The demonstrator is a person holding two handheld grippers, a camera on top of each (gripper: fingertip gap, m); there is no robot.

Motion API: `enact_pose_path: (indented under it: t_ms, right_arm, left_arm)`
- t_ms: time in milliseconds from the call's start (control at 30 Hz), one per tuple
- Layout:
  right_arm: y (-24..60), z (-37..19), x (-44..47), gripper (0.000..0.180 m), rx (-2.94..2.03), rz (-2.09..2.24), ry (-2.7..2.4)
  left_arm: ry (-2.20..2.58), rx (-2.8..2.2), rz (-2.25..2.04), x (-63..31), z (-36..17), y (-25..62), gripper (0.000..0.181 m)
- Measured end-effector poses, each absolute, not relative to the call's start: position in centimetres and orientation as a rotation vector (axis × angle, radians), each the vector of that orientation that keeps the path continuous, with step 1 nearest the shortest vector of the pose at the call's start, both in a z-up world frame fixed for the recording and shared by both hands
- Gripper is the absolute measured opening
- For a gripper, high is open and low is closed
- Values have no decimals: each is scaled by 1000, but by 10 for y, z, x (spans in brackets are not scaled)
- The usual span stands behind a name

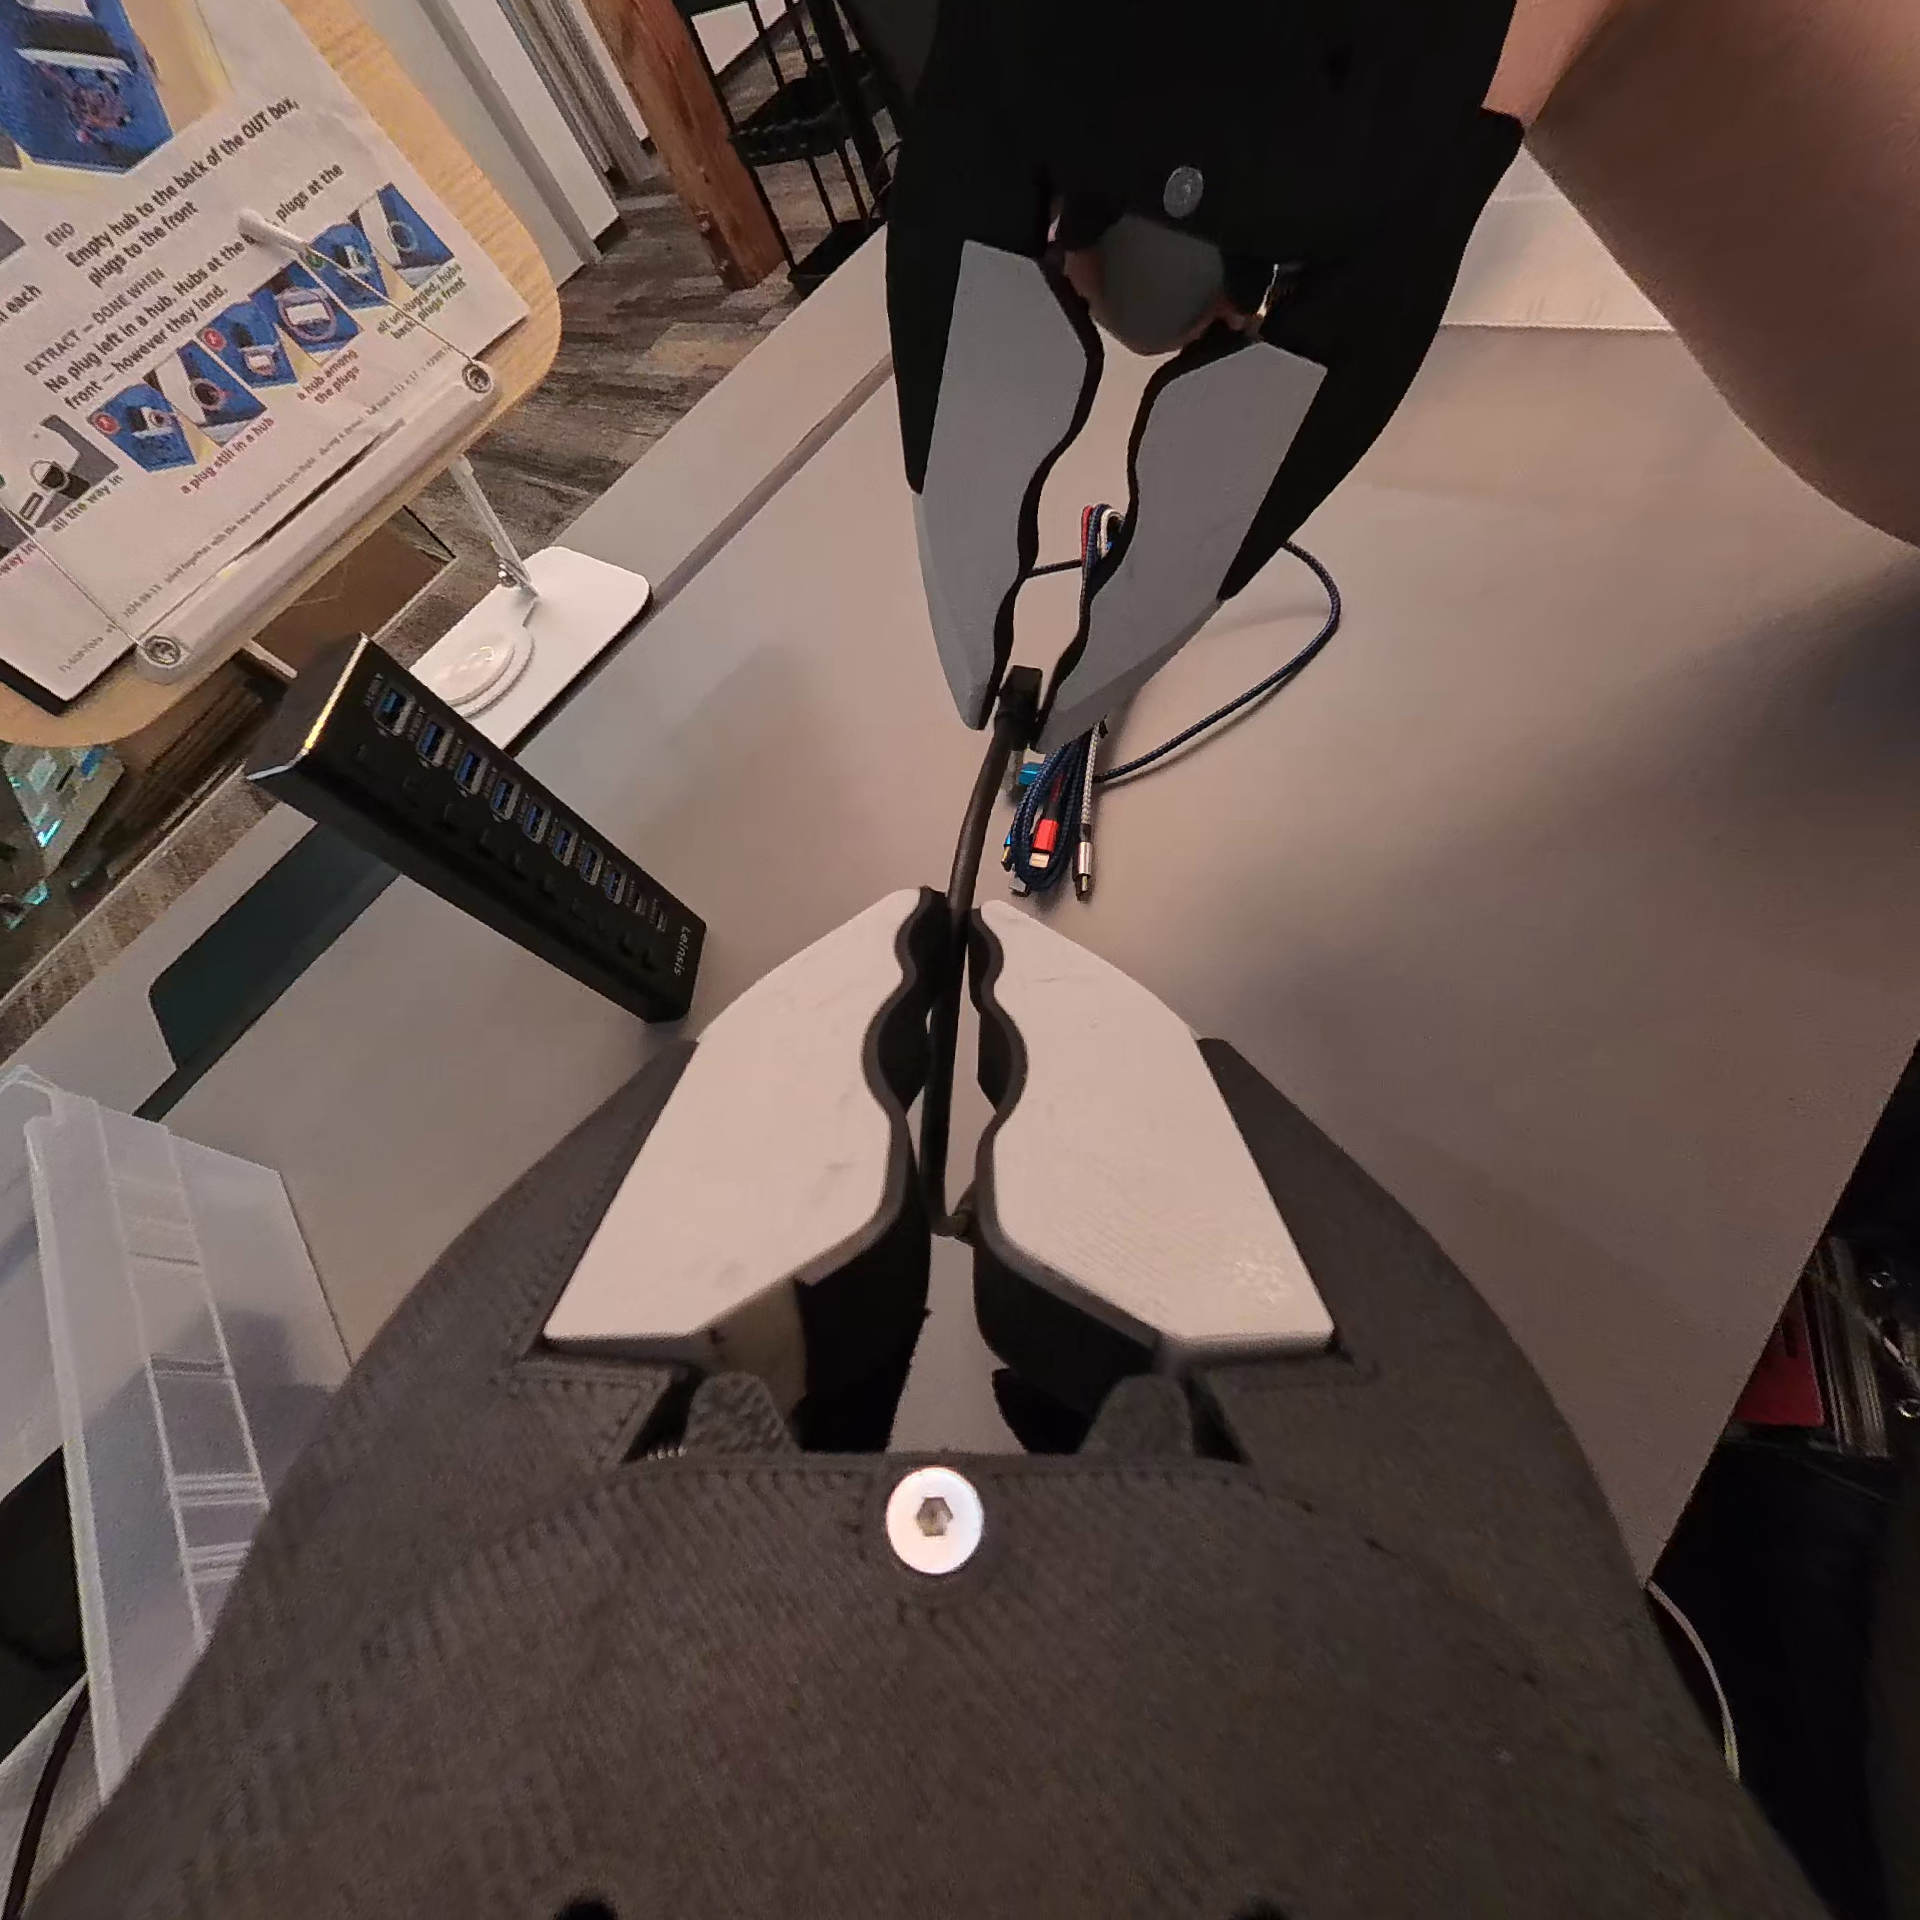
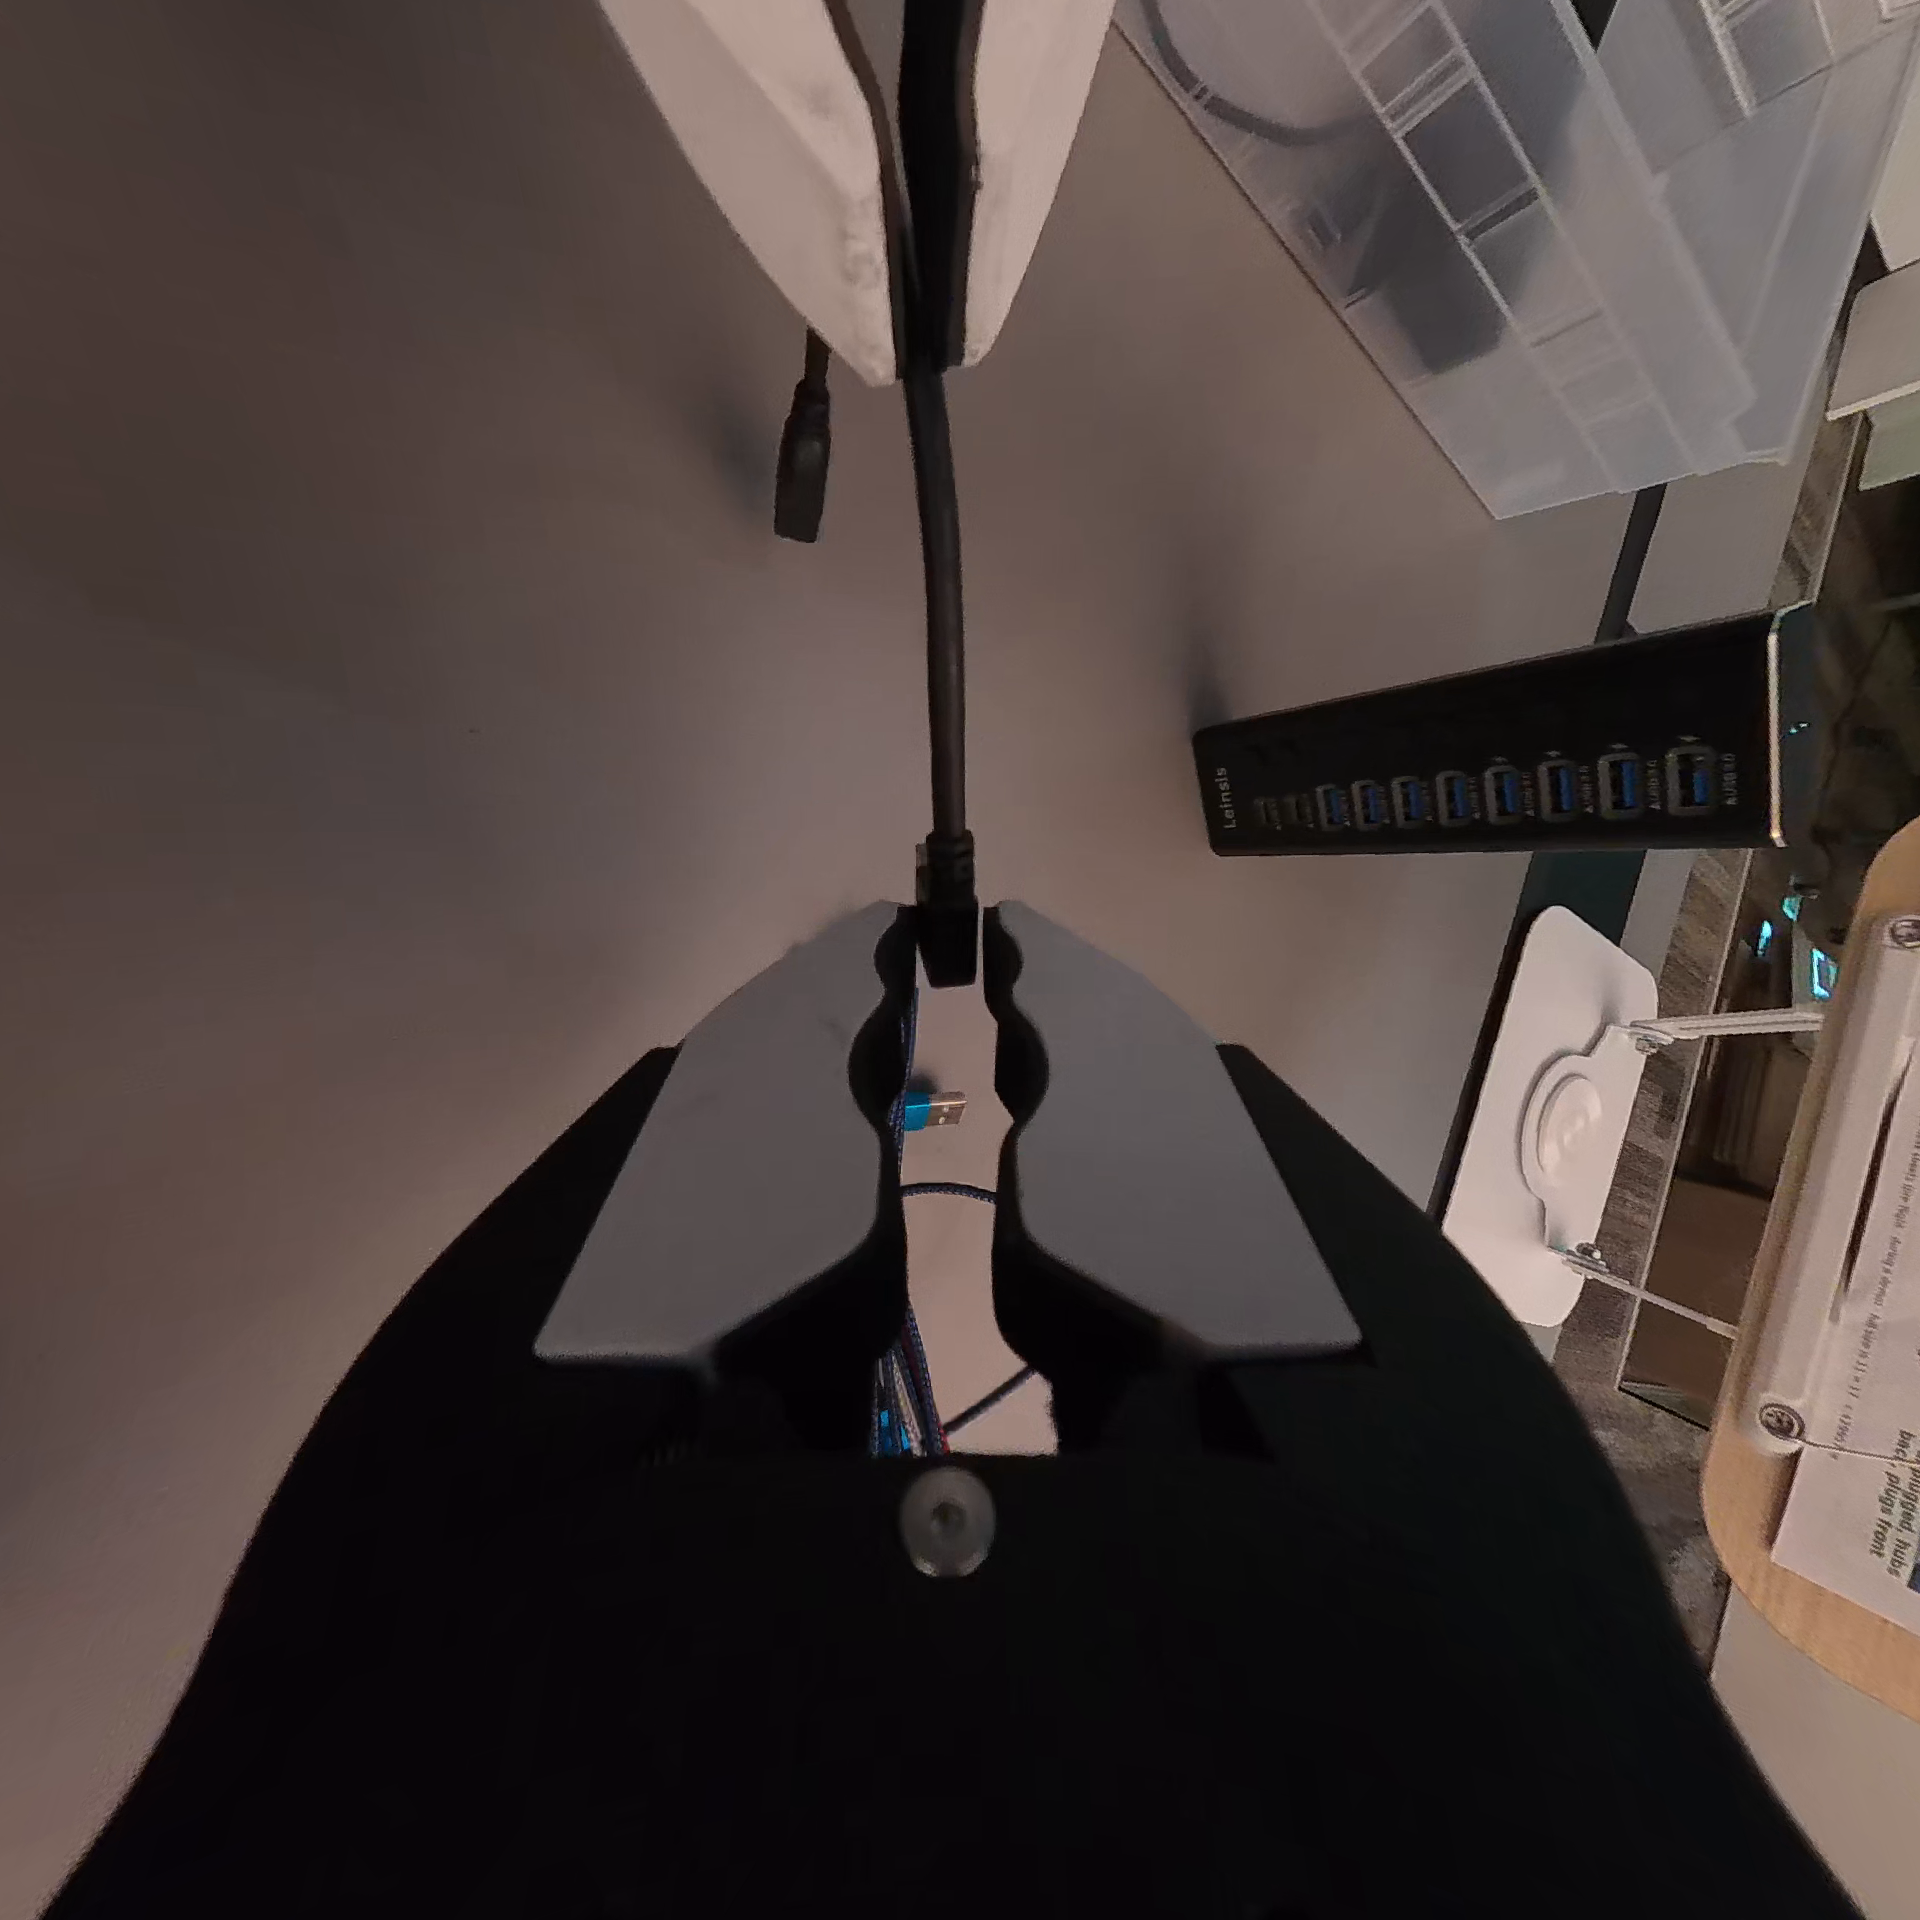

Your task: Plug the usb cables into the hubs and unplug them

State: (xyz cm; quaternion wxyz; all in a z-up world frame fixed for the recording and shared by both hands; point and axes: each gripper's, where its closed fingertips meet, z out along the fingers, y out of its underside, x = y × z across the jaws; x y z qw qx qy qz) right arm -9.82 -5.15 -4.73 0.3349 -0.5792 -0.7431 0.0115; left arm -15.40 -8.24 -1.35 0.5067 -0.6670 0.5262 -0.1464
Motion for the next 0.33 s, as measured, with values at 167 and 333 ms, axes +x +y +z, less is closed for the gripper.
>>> enact_pose_path:
  t_ms: [167, 333]
  right_arm:
    - [-54, -50, -99, 10, -1510, 37, -1957]
    - [-51, -46, -99, 8, -1477, -8, -1958]
  left_arm:
    - [1279, -1610, -342, -154, -15, -83, 3]
    - [1275, -1605, -358, -153, -16, -83, 3]
